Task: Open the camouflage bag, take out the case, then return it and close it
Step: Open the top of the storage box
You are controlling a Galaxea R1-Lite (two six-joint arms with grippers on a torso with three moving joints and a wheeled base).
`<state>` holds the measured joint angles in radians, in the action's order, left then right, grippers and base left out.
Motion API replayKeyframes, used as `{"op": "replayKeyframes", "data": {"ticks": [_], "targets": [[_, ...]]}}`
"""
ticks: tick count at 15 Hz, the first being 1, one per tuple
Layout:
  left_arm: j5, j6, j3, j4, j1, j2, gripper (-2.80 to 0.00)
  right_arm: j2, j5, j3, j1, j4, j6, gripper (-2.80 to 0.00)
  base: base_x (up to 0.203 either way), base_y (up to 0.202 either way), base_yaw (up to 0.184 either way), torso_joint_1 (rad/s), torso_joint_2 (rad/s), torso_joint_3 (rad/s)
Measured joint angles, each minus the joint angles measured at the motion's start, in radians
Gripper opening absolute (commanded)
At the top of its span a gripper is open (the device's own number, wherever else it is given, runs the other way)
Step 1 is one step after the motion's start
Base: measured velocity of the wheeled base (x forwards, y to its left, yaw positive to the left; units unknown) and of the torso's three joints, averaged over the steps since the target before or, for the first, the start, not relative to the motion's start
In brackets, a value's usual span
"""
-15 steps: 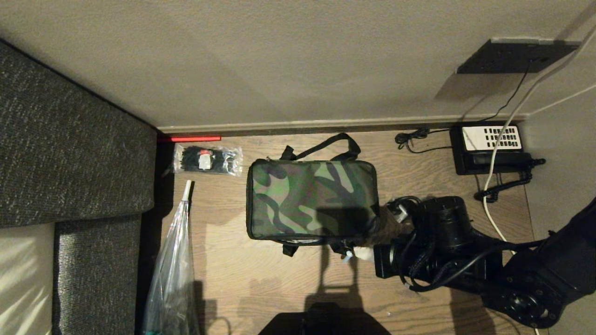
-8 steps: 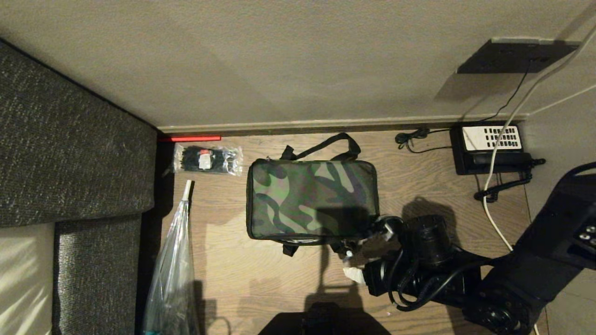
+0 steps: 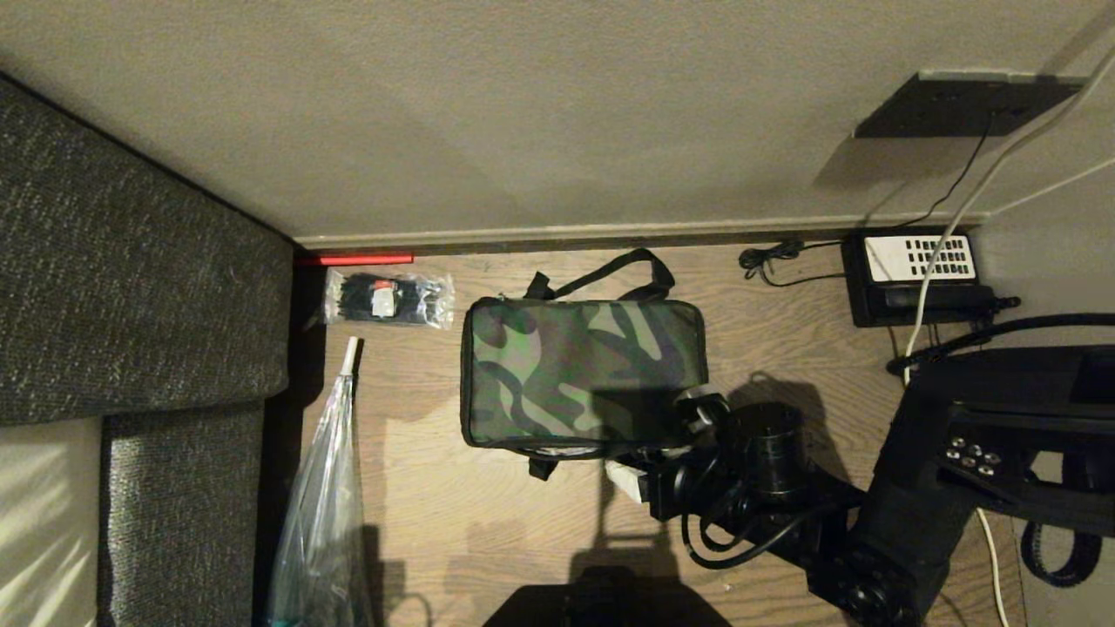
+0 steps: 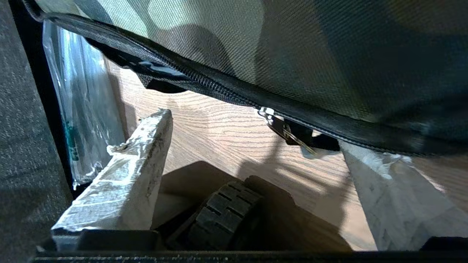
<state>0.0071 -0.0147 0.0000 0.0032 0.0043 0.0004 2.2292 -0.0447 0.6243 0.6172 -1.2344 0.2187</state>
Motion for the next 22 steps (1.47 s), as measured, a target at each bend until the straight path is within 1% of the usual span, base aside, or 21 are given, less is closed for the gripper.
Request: {"op": "replayKeyframes", "data": {"ticks": [6, 9, 12, 16, 20, 22], "targets": [[0.0, 0.0, 0.0, 0.0, 0.0, 0.0, -2.8, 0.057, 0.008, 0.026, 0.0, -0.064, -0.02, 0.0, 0.0, 0.0, 0.0, 0.0, 0.0, 0.0], [0.0, 0.0, 0.0, 0.0, 0.0, 0.0, -2.8, 0.054, 0.003, 0.019, 0.002, -0.076, -0.004, 0.0, 0.0, 0.0, 0.0, 0.0, 0.0, 0.0], [0.0, 0.0, 0.0, 0.0, 0.0, 0.0, -2.8, 0.028, -0.012, 0.014, 0.025, -0.098, 0.021, 0.0, 0.0, 0.0, 0.0, 0.0, 0.0, 0.0], [0.0, 0.0, 0.0, 0.0, 0.0, 0.0, -2.8, -0.025, -0.036, -0.016, 0.043, -0.066, 0.024, 0.0, 0.0, 0.0, 0.0, 0.0, 0.0, 0.0], [0.0, 0.0, 0.0, 0.0, 0.0, 0.0, -2.8, -0.04, -0.036, -0.032, 0.058, -0.039, 0.028, 0.0, 0.0, 0.0, 0.0, 0.0, 0.0, 0.0], [0.0, 0.0, 0.0, 0.0, 0.0, 0.0, -2.8, -0.035, -0.034, -0.034, 0.066, -0.032, 0.049, 0.0, 0.0, 0.0, 0.0, 0.0, 0.0, 0.0]]}}
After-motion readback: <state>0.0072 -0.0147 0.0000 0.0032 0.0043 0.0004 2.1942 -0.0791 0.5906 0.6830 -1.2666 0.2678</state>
